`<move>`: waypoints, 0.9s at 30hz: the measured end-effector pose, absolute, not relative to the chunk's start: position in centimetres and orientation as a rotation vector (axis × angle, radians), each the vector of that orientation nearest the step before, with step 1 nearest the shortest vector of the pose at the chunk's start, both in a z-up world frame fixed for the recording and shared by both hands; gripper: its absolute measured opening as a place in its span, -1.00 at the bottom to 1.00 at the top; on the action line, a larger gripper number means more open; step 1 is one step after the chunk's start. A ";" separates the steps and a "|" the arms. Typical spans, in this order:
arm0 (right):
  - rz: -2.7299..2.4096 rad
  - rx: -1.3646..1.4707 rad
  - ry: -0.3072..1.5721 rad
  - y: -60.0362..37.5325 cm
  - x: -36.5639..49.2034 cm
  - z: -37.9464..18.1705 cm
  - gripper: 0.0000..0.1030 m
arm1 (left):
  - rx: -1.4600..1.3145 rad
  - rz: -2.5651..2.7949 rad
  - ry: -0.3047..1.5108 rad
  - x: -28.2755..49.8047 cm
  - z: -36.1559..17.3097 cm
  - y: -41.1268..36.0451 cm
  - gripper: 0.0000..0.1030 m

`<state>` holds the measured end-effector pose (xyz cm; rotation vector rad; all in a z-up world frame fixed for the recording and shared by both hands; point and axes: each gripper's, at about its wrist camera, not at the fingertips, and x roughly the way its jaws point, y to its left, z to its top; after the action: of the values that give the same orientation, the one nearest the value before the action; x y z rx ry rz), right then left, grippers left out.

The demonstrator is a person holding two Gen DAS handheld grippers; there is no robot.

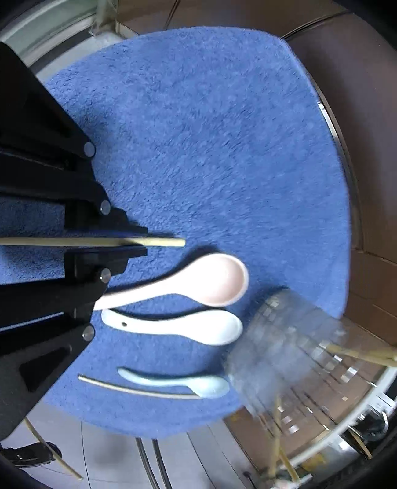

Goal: Organize utensils
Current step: 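Lift the held chopsticks upright with both tools toward the utensil holder, then lower both chopsticks into the holder and open both tools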

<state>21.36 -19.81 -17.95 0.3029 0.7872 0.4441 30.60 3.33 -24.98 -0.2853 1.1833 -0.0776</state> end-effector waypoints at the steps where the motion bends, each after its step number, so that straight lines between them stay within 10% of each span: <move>1: 0.443 0.301 0.783 -19.7 21.2 -17.8 -0.88 | -0.297 -0.088 1.155 30.1 -24.4 3.6 -0.91; 27: 0.425 0.215 0.622 -18.7 17.0 -11.9 -0.88 | -0.260 -0.236 0.708 20.8 -10.5 3.5 -0.91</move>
<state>16.97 -18.70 -11.89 0.2147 0.6216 0.4253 20.81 3.53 -10.46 -0.2602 0.7084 -0.2356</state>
